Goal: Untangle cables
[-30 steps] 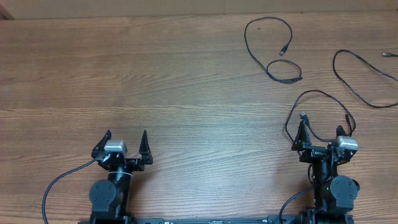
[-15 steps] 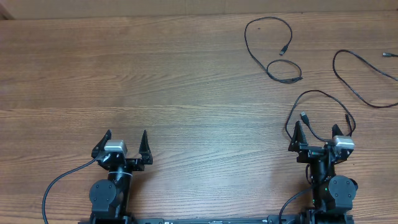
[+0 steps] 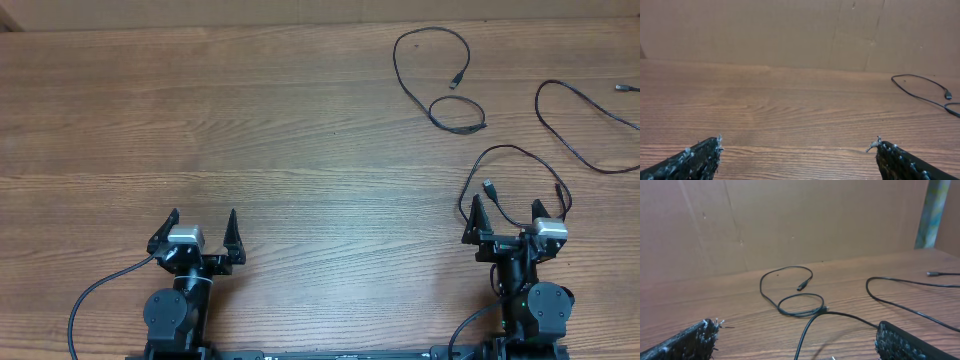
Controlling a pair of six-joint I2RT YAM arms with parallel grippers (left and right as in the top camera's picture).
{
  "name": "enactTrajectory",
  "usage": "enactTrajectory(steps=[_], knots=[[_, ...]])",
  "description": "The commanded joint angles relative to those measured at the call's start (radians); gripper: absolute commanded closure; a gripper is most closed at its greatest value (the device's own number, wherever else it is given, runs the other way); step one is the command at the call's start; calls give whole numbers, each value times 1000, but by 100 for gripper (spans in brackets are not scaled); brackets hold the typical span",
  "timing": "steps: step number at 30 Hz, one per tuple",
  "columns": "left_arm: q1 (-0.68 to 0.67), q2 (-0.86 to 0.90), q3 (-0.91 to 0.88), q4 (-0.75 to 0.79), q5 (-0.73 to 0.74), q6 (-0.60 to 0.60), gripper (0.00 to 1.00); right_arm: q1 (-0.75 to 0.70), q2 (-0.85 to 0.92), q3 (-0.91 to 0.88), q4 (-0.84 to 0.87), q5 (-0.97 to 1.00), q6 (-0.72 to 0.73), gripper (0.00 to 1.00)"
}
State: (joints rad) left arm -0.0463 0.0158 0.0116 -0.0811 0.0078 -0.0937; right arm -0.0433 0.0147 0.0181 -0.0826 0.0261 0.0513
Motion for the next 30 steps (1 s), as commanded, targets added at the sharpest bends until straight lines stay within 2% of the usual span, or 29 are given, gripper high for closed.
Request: enactTrajectory(steps=[1, 12, 17, 30], knots=[[-6, -12, -7, 3, 4, 24, 0, 6, -12, -10, 3, 3, -5, 0], [-6, -12, -7, 3, 4, 24, 0, 6, -11, -10, 3, 5, -6, 0], [-6, -12, -7, 3, 4, 24, 0, 6, -11, -10, 0, -55, -87, 0], [-6, -12, -7, 3, 4, 24, 0, 6, -11, -10, 0, -50, -79, 0]])
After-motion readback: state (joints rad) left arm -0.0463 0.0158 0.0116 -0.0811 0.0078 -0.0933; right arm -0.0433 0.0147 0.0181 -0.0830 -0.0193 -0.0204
